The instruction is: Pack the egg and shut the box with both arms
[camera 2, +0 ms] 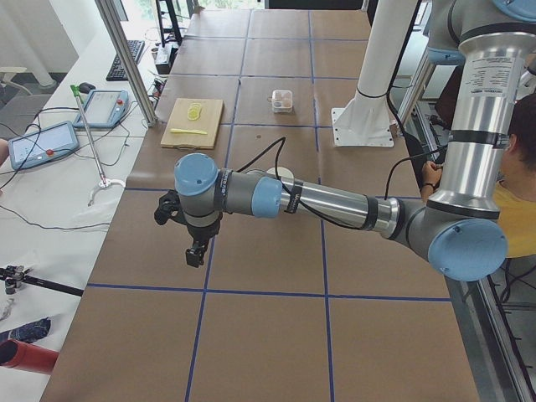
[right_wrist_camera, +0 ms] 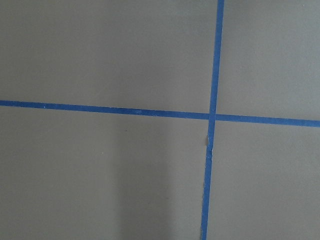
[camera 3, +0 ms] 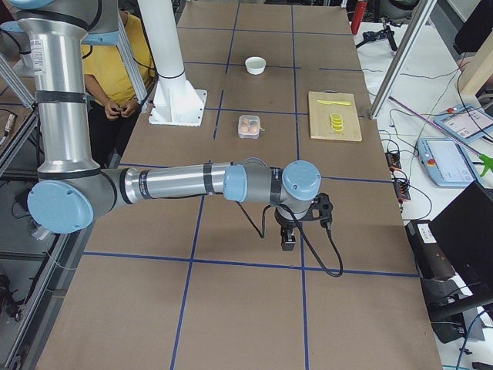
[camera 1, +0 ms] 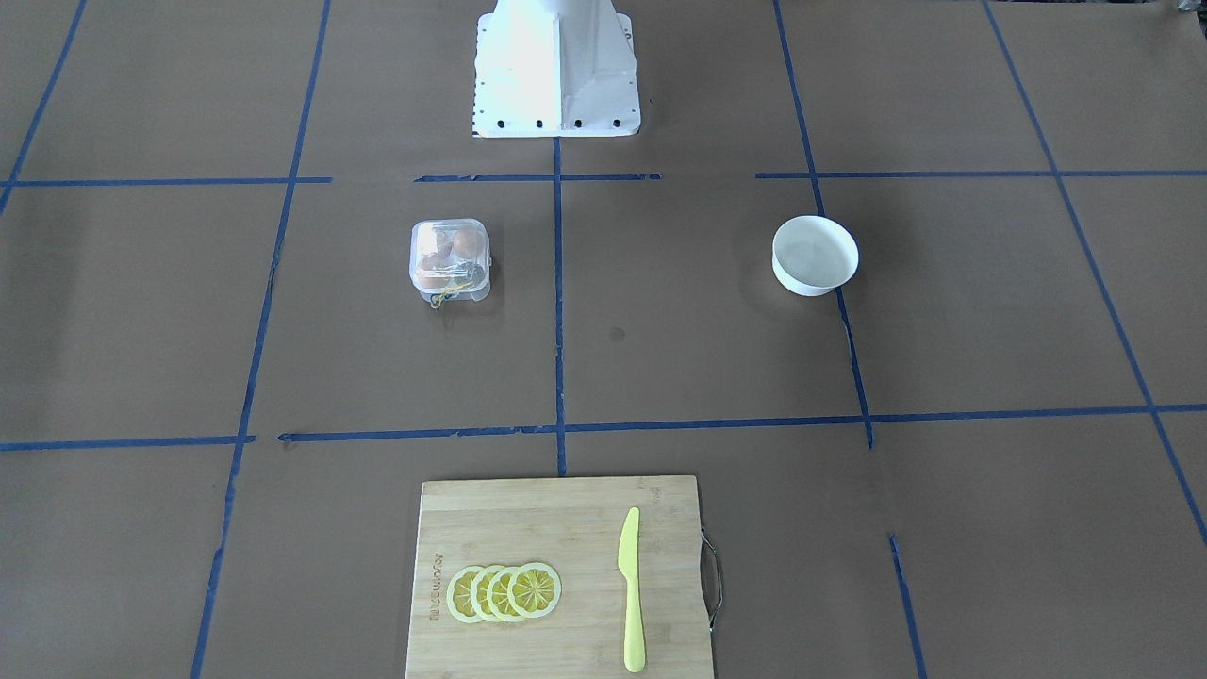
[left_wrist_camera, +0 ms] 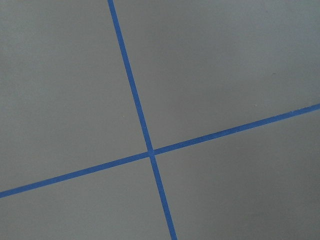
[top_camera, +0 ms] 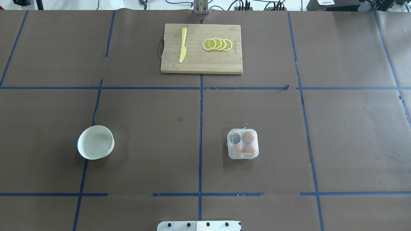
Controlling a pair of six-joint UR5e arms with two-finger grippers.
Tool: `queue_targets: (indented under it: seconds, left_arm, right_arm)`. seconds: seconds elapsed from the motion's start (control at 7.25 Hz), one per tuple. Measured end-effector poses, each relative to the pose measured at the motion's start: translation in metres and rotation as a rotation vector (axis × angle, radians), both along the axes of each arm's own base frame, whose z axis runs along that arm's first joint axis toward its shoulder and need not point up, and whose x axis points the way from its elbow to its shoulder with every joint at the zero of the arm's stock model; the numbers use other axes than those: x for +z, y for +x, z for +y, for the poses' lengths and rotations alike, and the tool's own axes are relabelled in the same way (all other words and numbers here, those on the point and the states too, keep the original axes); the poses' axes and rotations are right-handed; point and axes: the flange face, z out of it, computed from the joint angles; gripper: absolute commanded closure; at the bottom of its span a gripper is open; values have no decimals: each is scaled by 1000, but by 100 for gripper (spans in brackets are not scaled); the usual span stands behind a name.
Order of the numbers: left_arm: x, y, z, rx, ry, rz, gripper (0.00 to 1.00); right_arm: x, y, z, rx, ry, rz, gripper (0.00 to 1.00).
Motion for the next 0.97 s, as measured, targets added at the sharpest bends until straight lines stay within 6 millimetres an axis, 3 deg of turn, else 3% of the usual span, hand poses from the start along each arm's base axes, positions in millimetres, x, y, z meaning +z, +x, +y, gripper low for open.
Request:
queue_targets:
  seconds: [0.41,0.97]
  left_arm:
    - [2,0,3,1,-1,1,0]
    - [-11,1,1,3,27,2,0]
  right_arm:
    - [-7,-1,-7,-3,33,1,0]
    - [-12,-1,-4,-3,51,1,0]
